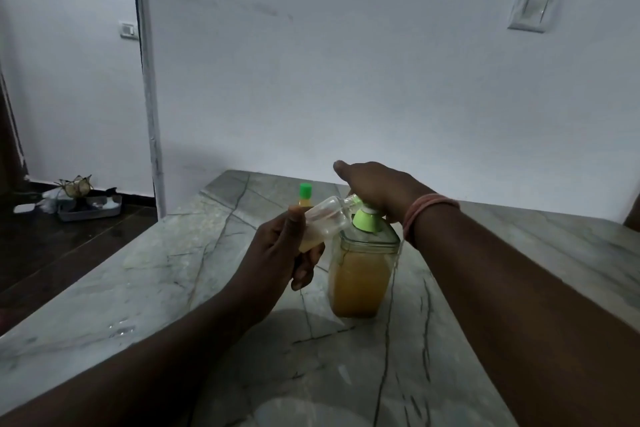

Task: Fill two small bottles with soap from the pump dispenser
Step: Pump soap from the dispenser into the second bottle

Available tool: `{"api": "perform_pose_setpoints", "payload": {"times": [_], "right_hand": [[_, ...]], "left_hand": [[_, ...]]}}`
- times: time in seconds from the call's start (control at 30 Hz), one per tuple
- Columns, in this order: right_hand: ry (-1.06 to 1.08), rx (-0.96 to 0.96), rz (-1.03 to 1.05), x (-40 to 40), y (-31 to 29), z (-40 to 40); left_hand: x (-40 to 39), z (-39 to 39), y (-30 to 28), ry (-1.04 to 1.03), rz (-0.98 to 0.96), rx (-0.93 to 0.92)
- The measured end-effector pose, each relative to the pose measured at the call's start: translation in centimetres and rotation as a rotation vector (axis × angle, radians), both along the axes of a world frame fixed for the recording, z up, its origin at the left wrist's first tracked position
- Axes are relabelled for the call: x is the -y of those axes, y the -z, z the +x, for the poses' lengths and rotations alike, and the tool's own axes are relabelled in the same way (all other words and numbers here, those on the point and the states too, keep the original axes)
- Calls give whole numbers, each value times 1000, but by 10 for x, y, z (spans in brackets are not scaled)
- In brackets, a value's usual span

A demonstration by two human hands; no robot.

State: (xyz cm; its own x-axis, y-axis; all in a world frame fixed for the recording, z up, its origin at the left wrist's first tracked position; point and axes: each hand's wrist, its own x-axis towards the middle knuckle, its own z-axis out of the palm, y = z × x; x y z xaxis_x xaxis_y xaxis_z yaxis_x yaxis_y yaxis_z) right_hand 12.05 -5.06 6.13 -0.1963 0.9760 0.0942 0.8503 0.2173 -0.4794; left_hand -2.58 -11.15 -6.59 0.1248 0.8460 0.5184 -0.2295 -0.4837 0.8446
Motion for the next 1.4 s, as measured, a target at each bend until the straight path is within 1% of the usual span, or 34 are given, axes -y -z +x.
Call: {"api": "perform_pose_setpoints", "payload": {"times": [0.13, 0.23, 0.3, 0.4, 0.53, 0.63, 0.7, 0.73, 0.77, 0.8, 0.87, 0.93, 1.07, 1.23, 1.4], "right_hand": [[-14, 37, -43, 2, -4, 0], [5, 149, -20, 4, -13, -2], [9, 156, 18, -1, -14, -2], [28, 17, 14, -7, -3, 0], [26, -8, -21, -7, 3, 1], [49, -82, -143, -1, -4, 3], [69, -189, -271, -1, -12, 7], [73, -245, -297, -2, -16, 10], [74, -287, -293, -4, -20, 10], [78, -285, -253, -5, -22, 8], [69, -138, -93, -7, -19, 2], [46, 6, 1, -10, -9, -2], [93, 3, 29, -18, -2, -5], [59, 135, 10, -16, -11, -11], [18, 54, 96, -20, -1, -4]], "left_hand": [[2, 1, 0, 2, -8, -13], [5, 2, -1, -10, -12, -30], [5, 1, -1, 2, -13, -35], [3, 1, -1, 17, -21, -21], [3, 0, 1, 26, -28, -19], [6, 1, -1, 31, -30, 0], [7, 2, -3, 23, -24, -5], [8, 2, -3, 21, -22, -13], [8, 2, -4, 24, -21, -15], [8, 2, -4, 29, -23, -13], [7, 1, -4, 38, -19, -6], [6, 1, -3, 42, -8, -2], [1, 2, 0, 24, -8, -11], [6, 3, -2, 11, -24, -14], [2, 1, -1, 26, -20, -6]]}}
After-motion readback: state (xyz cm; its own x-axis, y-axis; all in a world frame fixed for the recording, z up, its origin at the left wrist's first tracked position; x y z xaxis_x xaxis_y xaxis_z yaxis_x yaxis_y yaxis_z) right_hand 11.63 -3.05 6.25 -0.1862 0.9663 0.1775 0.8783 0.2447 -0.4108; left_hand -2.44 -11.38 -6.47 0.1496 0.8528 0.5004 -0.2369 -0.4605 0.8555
